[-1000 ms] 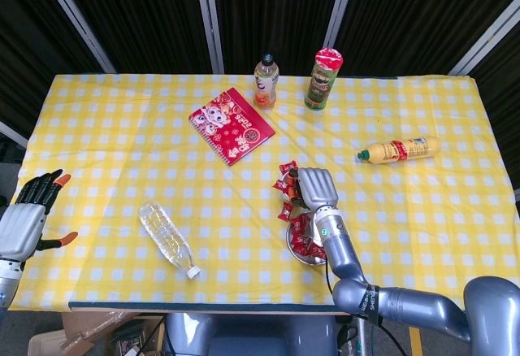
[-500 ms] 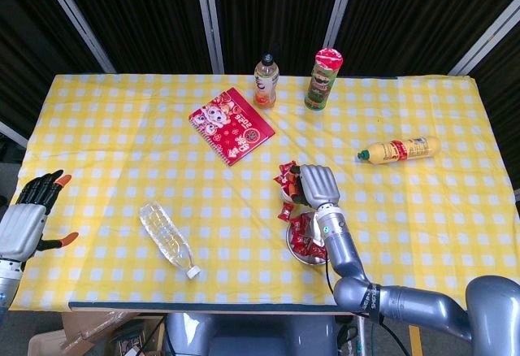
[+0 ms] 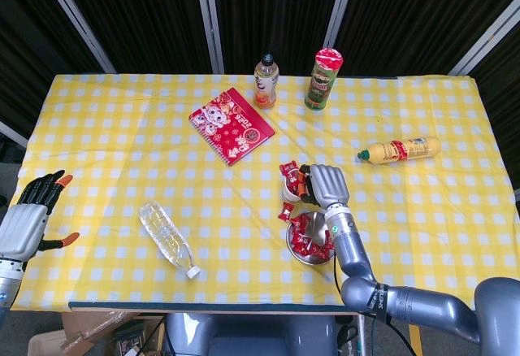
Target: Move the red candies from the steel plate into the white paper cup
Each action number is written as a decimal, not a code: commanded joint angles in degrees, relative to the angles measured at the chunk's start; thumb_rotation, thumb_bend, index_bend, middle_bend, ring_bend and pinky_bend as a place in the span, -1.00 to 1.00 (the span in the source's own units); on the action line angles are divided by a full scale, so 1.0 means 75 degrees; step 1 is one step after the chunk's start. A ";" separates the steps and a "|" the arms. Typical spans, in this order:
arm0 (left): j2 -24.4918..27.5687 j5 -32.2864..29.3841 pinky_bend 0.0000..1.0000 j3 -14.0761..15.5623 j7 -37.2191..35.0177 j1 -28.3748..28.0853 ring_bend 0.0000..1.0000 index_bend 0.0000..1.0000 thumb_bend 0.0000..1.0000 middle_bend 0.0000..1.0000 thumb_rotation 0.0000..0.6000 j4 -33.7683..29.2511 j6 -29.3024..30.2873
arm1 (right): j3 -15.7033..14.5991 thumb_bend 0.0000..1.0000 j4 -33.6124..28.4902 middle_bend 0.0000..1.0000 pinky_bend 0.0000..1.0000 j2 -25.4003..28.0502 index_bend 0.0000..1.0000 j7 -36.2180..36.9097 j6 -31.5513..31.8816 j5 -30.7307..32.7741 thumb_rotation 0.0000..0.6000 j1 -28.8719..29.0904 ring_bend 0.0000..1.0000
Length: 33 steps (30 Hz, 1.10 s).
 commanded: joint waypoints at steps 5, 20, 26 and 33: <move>-0.0005 0.0028 -1.00 0.0018 -0.0052 0.0014 -1.00 -1.00 -0.85 -1.00 1.00 0.0056 0.0016 | -0.0145 0.17 -0.0063 0.61 0.84 0.0101 0.08 0.0066 -0.0047 -0.0025 1.00 -0.0081 0.62; 0.0004 0.0036 -1.00 0.0028 -0.0058 0.0009 -1.00 -1.00 -0.85 -1.00 1.00 0.0031 0.0003 | -0.0282 0.17 -0.0325 0.61 0.84 0.0241 -0.20 0.0135 -0.0056 -0.0150 1.00 -0.0108 0.62; 0.0002 0.0050 -1.00 0.0025 -0.0071 0.0012 -1.00 -1.00 -0.85 -1.00 1.00 0.0048 0.0024 | -0.0257 0.15 -0.0630 0.61 0.84 0.0366 -0.38 0.0275 0.0113 -0.0433 1.00 -0.0172 0.62; -0.0005 0.0061 -1.00 0.0022 -0.0082 0.0027 -1.00 -1.00 -0.85 -1.00 1.00 0.0068 0.0064 | -0.0358 0.02 -0.1422 0.61 0.84 0.0718 -0.40 0.0288 0.0662 -0.1104 1.00 -0.0397 0.62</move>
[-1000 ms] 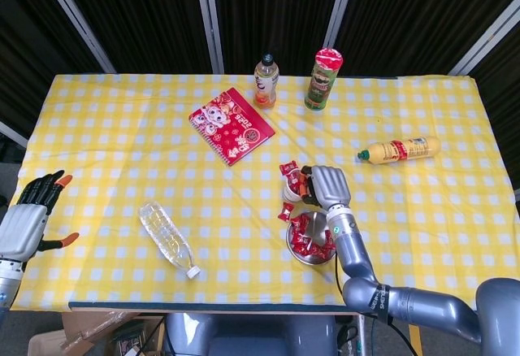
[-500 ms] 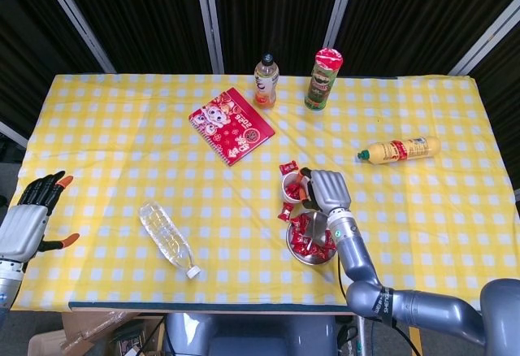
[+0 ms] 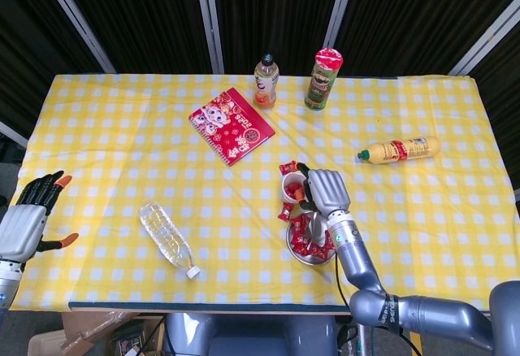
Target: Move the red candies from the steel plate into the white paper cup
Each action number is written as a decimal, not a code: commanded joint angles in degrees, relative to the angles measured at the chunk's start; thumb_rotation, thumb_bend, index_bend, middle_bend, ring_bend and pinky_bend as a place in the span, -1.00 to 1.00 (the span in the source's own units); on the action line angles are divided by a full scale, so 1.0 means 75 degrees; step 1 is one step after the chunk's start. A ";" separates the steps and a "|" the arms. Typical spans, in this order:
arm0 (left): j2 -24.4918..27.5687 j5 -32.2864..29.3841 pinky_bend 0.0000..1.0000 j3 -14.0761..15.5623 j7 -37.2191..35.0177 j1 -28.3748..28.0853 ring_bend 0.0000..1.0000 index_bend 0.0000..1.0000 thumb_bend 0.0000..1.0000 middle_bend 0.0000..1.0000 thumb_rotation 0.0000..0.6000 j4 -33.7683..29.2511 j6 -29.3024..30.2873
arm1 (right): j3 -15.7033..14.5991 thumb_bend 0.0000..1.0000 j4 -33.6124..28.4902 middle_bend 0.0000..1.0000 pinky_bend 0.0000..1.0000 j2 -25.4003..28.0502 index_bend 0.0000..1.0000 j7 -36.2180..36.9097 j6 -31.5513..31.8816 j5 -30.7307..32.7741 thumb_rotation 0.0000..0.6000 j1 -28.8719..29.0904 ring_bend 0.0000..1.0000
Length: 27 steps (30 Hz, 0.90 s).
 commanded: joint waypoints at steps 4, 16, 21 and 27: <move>-0.0001 0.0005 -1.00 -0.0003 0.0001 0.0007 -1.00 -1.00 -0.85 -1.00 1.00 -0.0020 0.0022 | -0.0399 -0.09 -0.0904 0.61 0.84 0.0529 -0.40 -0.0263 0.0758 -0.0764 1.00 -0.0406 0.62; -0.0044 0.0122 -1.00 -0.0017 -0.0004 0.0032 -1.00 -1.00 -0.85 -1.00 1.00 -0.0030 0.0181 | -0.1966 -0.25 -0.1774 0.61 0.84 0.1006 -0.40 -0.0528 0.1564 -0.1938 1.00 -0.1522 0.62; -0.0080 0.0144 -1.00 -0.0033 0.0037 0.0045 -1.00 -1.00 -0.85 -1.00 1.00 -0.0027 0.0253 | -0.2286 -0.25 -0.1638 0.61 0.84 0.0752 -0.41 -0.0577 0.1486 -0.2061 1.00 -0.1729 0.62; -0.0099 0.0187 -1.00 -0.0027 -0.0040 0.0076 -1.00 -1.00 -0.85 -1.00 1.00 0.0047 0.0328 | -0.2330 -0.25 -0.1317 0.61 0.84 0.0353 -0.40 -0.0652 0.1265 -0.1977 1.00 -0.1772 0.62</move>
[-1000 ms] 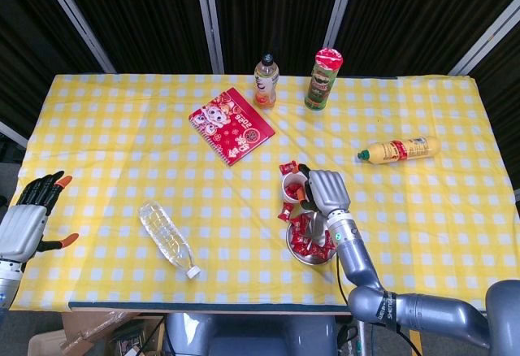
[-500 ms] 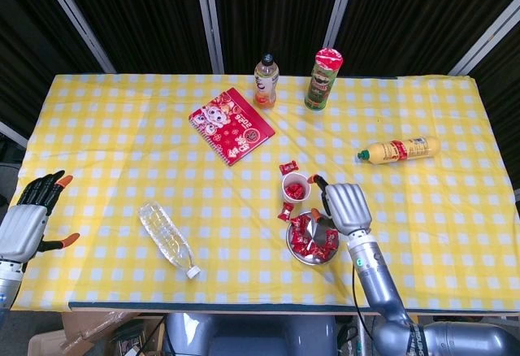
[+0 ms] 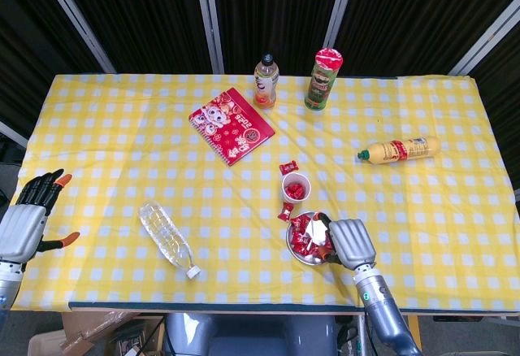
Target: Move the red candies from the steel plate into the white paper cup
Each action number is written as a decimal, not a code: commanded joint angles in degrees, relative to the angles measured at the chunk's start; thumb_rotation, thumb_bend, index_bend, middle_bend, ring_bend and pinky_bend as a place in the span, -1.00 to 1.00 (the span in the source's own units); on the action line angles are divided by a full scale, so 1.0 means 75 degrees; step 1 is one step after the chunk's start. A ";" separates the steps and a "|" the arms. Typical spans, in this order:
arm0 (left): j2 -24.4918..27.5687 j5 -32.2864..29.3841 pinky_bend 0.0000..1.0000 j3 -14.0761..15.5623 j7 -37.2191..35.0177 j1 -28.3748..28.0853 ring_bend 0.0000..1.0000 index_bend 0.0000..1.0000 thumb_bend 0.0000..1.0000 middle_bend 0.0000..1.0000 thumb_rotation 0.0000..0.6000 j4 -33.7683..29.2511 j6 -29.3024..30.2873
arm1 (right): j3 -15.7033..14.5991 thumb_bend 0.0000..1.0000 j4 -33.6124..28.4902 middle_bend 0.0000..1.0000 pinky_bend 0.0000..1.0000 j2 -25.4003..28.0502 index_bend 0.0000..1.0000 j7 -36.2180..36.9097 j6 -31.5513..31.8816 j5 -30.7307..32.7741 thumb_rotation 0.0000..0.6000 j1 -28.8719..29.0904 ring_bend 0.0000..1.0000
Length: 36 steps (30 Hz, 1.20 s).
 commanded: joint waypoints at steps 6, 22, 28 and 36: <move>0.0002 0.0033 -1.00 0.0003 -0.0113 0.0016 -1.00 -1.00 -0.85 -1.00 1.00 0.0055 0.0037 | 0.0107 -0.25 0.0380 0.61 0.84 -0.0526 -0.34 -0.0121 -0.0400 0.0278 1.00 0.0013 0.62; 0.0040 0.0016 -1.00 0.0030 -0.0211 -0.0015 -1.00 -1.00 -0.85 -1.00 1.00 0.0083 -0.0082 | 0.0363 -0.28 0.0770 0.61 0.84 -0.0741 -0.46 -0.0300 -0.0935 0.0824 1.00 0.0119 0.62; 0.0045 0.0026 -1.00 0.0040 -0.0181 -0.0019 -1.00 -1.00 -0.85 -1.00 1.00 0.0069 -0.0092 | 0.0332 -0.28 0.0835 0.61 0.84 -0.0726 -0.49 -0.0259 -0.1020 0.0827 1.00 0.0078 0.62; 0.0050 -0.0002 -1.00 0.0037 -0.0106 -0.0029 -1.00 -1.00 -0.85 -1.00 1.00 0.0018 -0.0121 | 0.0260 -0.28 0.0703 0.61 0.84 -0.0671 -0.48 -0.0272 -0.1040 0.0802 1.00 0.0008 0.62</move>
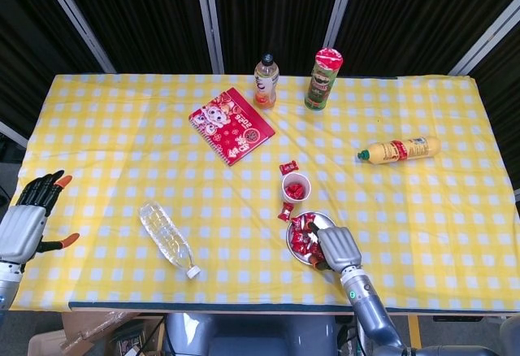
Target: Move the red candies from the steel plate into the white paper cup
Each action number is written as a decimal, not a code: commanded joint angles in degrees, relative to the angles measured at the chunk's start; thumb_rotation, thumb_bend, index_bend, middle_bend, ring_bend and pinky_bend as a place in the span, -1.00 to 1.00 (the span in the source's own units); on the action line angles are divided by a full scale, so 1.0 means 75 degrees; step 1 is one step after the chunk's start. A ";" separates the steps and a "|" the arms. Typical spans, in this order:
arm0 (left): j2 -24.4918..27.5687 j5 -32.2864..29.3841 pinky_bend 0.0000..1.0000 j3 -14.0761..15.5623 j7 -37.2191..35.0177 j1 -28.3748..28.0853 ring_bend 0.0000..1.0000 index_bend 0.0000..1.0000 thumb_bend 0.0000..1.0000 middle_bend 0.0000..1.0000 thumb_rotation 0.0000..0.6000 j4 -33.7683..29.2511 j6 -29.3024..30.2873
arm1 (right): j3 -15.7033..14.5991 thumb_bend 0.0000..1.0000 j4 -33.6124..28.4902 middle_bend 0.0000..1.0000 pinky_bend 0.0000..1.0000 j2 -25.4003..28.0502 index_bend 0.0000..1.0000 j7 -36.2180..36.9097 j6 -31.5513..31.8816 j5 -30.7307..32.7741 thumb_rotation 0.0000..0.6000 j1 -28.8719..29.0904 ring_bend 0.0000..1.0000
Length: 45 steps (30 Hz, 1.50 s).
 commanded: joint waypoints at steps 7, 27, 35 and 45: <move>-0.0004 -0.0005 -1.00 0.0003 0.0016 0.0013 -1.00 -1.00 -0.85 -1.00 1.00 0.0007 0.0018 | -0.0008 -0.28 0.0077 0.61 0.84 -0.0153 -0.39 0.0064 -0.0058 -0.0043 1.00 -0.0042 0.62; 0.0007 -0.0075 -1.00 -0.0023 0.0039 -0.0024 -1.00 -1.00 -0.85 -1.00 1.00 -0.0059 -0.0065 | 0.0216 0.15 0.0820 0.61 0.84 -0.0510 0.07 0.0503 -0.0431 0.0019 1.00 -0.0039 0.62; 0.0008 -0.0073 -1.00 -0.0019 -0.0007 -0.0017 -1.00 -1.00 -0.85 -1.00 1.00 -0.0028 -0.0062 | 0.0250 0.27 0.0833 0.61 0.84 -0.0511 0.12 0.0634 -0.0412 -0.0132 1.00 -0.0086 0.62; 0.0016 -0.0074 -1.00 -0.0017 -0.0030 -0.0016 -1.00 -1.00 -0.85 -1.00 1.00 -0.0041 -0.0067 | 0.0556 0.27 0.0209 0.61 0.84 -0.0015 0.13 0.0651 -0.0102 -0.0327 1.00 -0.0117 0.62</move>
